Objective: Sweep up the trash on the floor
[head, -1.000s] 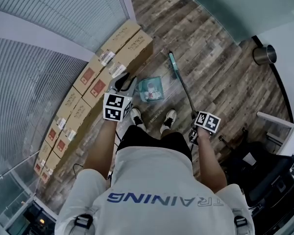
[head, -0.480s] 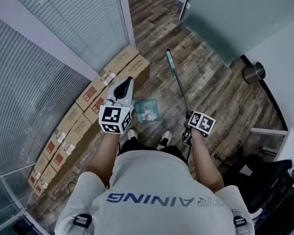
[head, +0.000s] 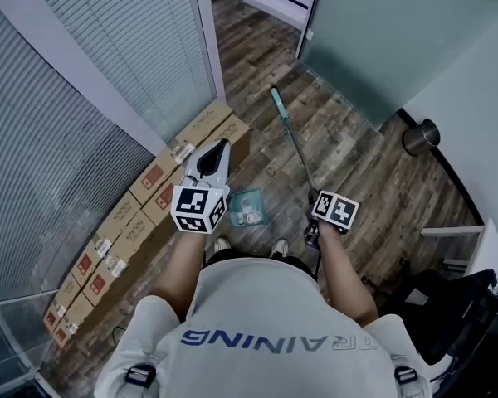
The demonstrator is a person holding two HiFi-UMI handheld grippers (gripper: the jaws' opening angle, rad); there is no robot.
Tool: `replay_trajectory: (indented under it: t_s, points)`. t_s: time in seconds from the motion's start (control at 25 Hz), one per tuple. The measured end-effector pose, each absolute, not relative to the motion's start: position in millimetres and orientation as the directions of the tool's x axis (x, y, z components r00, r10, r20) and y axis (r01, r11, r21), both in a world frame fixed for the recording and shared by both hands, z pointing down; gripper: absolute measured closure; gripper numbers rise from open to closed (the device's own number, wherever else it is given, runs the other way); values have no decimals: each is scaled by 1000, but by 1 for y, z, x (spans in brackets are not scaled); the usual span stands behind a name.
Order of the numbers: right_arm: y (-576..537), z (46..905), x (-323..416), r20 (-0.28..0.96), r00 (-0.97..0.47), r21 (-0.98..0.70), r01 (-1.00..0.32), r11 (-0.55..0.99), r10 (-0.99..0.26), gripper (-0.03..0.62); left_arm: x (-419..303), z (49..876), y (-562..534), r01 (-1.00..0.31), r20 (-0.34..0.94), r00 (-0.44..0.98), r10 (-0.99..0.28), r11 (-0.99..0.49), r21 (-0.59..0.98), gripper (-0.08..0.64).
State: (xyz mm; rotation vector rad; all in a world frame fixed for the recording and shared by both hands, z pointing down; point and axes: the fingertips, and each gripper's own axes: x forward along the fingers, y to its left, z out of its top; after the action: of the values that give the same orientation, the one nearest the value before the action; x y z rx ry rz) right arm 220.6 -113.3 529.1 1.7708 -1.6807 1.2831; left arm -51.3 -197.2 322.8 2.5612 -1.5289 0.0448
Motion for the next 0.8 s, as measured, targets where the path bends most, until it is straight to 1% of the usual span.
replay_trajectory:
  t_s: [0.8]
  points:
    - [-114, 525, 218, 792, -149, -324, -924, -201, -592, 482, -52, 320, -194, -879, 117, 475, -872, -463, 117, 558]
